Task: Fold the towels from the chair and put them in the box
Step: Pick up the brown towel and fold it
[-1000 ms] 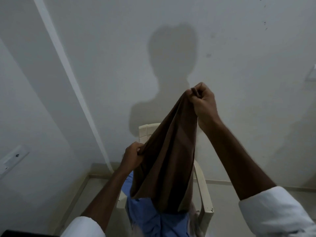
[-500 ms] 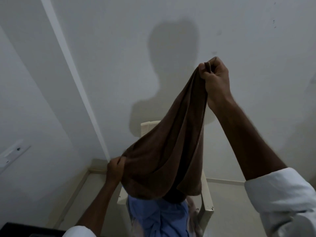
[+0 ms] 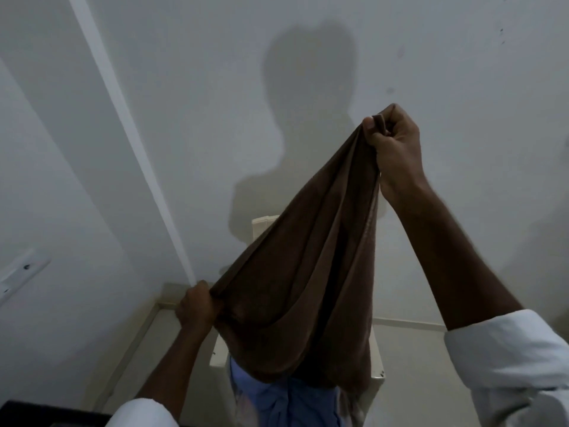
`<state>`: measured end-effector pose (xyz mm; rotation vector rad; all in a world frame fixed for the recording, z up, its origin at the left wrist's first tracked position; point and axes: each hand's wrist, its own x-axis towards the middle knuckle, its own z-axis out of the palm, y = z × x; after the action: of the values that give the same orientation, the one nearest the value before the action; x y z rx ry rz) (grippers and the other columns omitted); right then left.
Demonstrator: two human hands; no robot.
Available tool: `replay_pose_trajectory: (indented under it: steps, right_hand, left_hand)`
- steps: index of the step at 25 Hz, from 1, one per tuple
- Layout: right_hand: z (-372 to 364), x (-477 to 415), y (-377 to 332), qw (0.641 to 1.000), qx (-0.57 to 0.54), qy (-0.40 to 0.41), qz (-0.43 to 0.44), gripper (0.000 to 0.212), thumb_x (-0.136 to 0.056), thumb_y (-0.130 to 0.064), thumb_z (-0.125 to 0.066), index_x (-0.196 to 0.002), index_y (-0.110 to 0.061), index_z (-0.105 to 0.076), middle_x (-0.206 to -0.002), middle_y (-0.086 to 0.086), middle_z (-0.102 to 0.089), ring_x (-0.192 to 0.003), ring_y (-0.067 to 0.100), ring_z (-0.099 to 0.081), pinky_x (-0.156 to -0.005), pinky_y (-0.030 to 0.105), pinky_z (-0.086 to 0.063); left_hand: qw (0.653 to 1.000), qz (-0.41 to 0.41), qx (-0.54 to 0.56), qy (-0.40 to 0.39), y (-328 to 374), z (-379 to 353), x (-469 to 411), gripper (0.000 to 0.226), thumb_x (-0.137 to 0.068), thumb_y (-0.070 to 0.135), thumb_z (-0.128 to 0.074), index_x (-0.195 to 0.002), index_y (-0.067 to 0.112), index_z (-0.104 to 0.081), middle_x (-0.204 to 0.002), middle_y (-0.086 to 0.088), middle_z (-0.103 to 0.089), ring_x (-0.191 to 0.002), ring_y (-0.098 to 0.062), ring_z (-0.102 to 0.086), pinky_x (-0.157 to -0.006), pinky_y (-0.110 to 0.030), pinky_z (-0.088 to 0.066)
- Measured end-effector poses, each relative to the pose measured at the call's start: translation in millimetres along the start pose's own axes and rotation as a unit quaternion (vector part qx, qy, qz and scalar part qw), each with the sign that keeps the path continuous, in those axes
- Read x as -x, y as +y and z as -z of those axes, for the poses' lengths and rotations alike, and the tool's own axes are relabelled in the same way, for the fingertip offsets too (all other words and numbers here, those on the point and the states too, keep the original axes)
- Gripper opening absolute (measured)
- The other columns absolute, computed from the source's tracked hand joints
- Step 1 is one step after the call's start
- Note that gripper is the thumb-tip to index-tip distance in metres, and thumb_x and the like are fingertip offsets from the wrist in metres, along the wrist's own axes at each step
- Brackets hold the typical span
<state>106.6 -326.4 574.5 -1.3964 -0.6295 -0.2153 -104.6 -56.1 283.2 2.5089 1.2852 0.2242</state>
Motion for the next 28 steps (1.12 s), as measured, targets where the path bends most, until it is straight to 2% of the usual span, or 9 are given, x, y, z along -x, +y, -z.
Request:
replay_pose_trajectory:
  steps: [3,6,8,12,14,16,18,25,28]
  right_hand:
    - [6.3,-8.1,0.6,0.999,-0.002,0.043,-0.002,0.032,-0.095,-0.011,-0.061,-0.071,-0.022,-0.043,-0.069,-0.005,-0.041,-0.062,0.006,-0.039,-0.059,0.024,-0.035]
    - [16.5,-17.6,8.4,0.989,0.001,0.143,-0.025,0.032,-0.092,-0.013,-0.062,-0.070,-0.023,-0.041,-0.070,-0.006,-0.040,-0.062,0.004,-0.039,-0.062,0.025,-0.039]
    - [18.4,-20.0,14.2,0.986,-0.005,0.163,-0.033,0.032,-0.092,-0.013,-0.061,-0.070,-0.023,-0.040,-0.070,-0.007,-0.039,-0.063,0.004,-0.039,-0.064,0.022,-0.039]
    - [9.5,-21.1,19.9,0.991,-0.008,0.133,-0.029,0.034,-0.094,-0.011,-0.061,-0.070,-0.022,-0.039,-0.071,-0.007,-0.039,-0.061,0.001,-0.039,-0.062,0.018,-0.040]
    - [1.2,-21.5,19.4,0.994,-0.005,0.111,-0.017,0.036,-0.095,-0.009,-0.062,-0.070,-0.022,-0.040,-0.070,-0.008,-0.040,-0.058,-0.004,-0.039,-0.060,0.015,-0.039]
    - [-5.2,-24.7,18.4,0.995,0.007,0.096,-0.012,0.035,-0.094,-0.011,-0.065,-0.069,-0.022,-0.042,-0.069,-0.008,-0.041,-0.056,-0.004,-0.040,-0.059,0.015,-0.039]
    - [-6.6,-30.8,19.3,0.997,0.011,0.077,-0.017,0.033,-0.091,-0.015,-0.069,-0.069,-0.023,-0.047,-0.068,-0.008,-0.046,-0.061,0.001,-0.044,-0.061,0.019,-0.043]
    - [4.7,-45.6,29.0,0.994,-0.028,0.056,-0.084,0.030,-0.089,-0.016,-0.076,-0.069,-0.020,-0.055,-0.071,-0.004,-0.057,-0.066,0.005,-0.056,-0.062,0.020,-0.049]
    - [8.3,-45.9,34.1,0.994,-0.029,0.054,-0.090,0.032,-0.090,-0.020,-0.076,-0.069,-0.019,-0.053,-0.068,-0.004,-0.055,-0.059,0.002,-0.053,-0.059,0.018,-0.047]
  left_hand:
    - [0.980,0.140,0.108,-0.088,-16.3,7.7,-15.5,0.035,-0.084,0.021,-0.065,-0.113,0.002,-0.064,-0.108,-0.022,-0.066,-0.094,-0.038,-0.065,-0.075,-0.038,-0.053]
    - [0.932,0.246,0.239,-0.121,-43.4,7.7,-16.8,0.035,-0.085,0.018,-0.059,-0.113,-0.003,-0.062,-0.095,-0.023,-0.068,-0.069,-0.036,-0.070,-0.064,-0.045,-0.061]
    - [0.905,0.288,0.278,-0.141,-69.5,-1.4,-8.5,0.033,-0.088,0.025,-0.060,-0.107,-0.001,-0.063,-0.082,-0.022,-0.070,-0.053,-0.034,-0.070,-0.054,-0.036,-0.058]
    - [0.800,0.360,0.428,-0.216,-101.2,-10.5,21.4,0.016,-0.099,0.013,-0.048,-0.099,-0.001,-0.056,-0.082,-0.025,-0.069,-0.048,-0.028,-0.069,-0.048,-0.026,-0.052]
    - [0.758,0.365,0.506,-0.188,-104.2,-10.8,27.9,0.016,-0.101,0.007,-0.043,-0.099,-0.004,-0.055,-0.084,-0.027,-0.067,-0.048,-0.029,-0.069,-0.043,-0.031,-0.056]
    - [0.684,0.381,0.605,-0.145,-102.8,-13.0,29.1,0.017,-0.103,0.000,-0.038,-0.097,-0.006,-0.053,-0.093,-0.031,-0.061,-0.052,-0.032,-0.069,-0.044,-0.038,-0.058]
    - [0.628,0.375,0.675,-0.097,-104.9,-12.9,22.6,0.020,-0.100,-0.011,-0.031,-0.103,-0.004,-0.050,-0.103,-0.031,-0.057,-0.070,-0.036,-0.070,-0.059,-0.041,-0.061]
    - [0.620,0.346,0.704,-0.024,-117.0,8.4,6.3,0.030,-0.099,-0.010,-0.028,-0.086,0.001,-0.052,-0.078,-0.022,-0.066,-0.058,-0.024,-0.069,-0.044,-0.024,-0.056]
    - [0.597,0.355,0.719,-0.039,-115.7,19.7,6.1,0.028,-0.103,-0.002,-0.031,-0.086,0.000,-0.052,-0.072,-0.022,-0.069,-0.053,-0.021,-0.071,-0.052,-0.027,-0.060]
